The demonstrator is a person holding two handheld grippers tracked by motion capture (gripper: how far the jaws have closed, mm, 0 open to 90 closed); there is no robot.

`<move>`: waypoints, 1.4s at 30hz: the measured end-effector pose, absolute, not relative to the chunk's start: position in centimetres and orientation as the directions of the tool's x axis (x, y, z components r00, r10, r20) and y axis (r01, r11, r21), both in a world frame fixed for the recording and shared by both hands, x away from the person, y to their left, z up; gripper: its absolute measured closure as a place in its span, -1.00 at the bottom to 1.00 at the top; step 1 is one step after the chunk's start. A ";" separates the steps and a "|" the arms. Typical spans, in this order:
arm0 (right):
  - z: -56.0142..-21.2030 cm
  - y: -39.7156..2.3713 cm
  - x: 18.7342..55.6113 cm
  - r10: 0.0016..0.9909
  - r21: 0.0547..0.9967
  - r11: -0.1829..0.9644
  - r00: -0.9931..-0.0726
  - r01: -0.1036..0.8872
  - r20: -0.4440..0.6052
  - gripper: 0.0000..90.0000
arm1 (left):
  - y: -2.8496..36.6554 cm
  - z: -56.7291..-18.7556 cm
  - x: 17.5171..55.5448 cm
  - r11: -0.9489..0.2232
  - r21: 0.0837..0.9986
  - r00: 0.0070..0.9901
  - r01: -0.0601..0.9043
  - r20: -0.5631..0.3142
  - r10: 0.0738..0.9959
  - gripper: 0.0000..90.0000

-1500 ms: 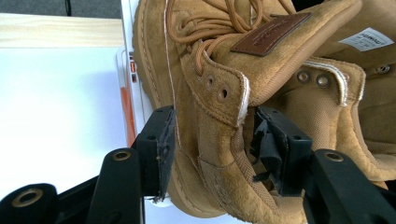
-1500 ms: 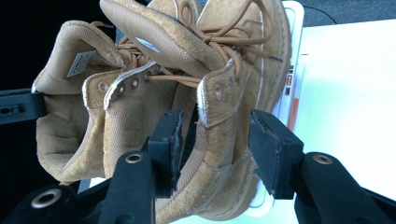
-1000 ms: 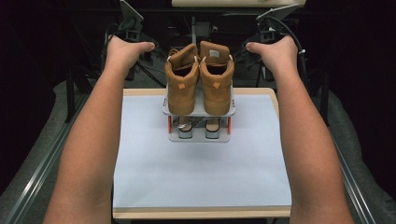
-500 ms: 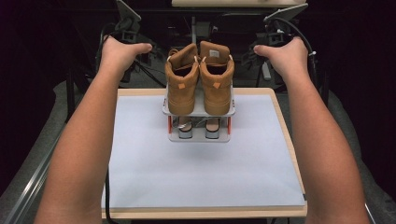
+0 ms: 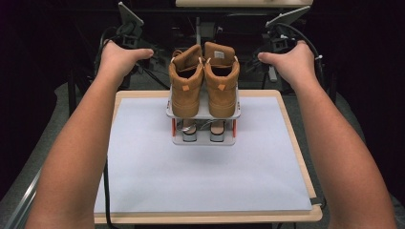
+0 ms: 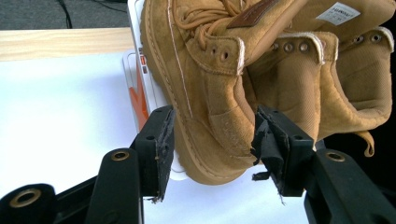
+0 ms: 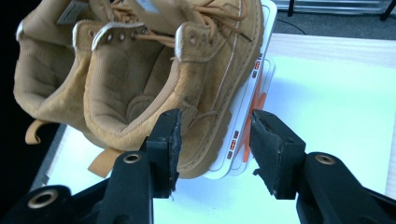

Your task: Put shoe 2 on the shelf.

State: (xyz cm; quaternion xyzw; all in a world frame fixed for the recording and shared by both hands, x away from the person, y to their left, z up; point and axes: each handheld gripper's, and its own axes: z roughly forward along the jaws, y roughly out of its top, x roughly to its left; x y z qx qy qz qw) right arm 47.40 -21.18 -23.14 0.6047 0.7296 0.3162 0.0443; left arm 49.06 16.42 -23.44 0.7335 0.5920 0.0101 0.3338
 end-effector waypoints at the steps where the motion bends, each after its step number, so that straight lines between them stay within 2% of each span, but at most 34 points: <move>1: -23.2 -21.0 47.3 0.909 0.521 0.074 -0.272 0.851 0.316 0.18 | 16.4 -23.5 49.0 -0.078 0.503 0.302 0.861 -0.382 0.873 0.08; 17: -23.6 -19.3 45.0 0.888 0.570 0.229 -0.409 0.789 0.209 0.18 | 16.6 -24.4 47.3 -0.170 0.503 0.370 0.847 -0.330 0.868 0.07; 27: -25.3 -19.7 43.7 0.900 0.576 0.271 -0.415 0.771 0.132 0.20 | 16.7 -25.5 46.5 -0.202 0.511 0.397 0.835 -0.307 0.865 0.08; 33: -26.2 -19.3 43.0 0.895 0.549 0.288 -0.425 0.785 0.138 0.25 | 16.9 -26.1 45.9 -0.216 0.505 0.405 0.836 -0.300 0.864 0.08; 42: -27.6 -17.9 41.7 0.868 0.487 0.404 -0.493 0.774 0.063 0.28 | 17.4 -27.3 44.8 -0.269 0.488 0.438 0.830 -0.274 0.856 0.11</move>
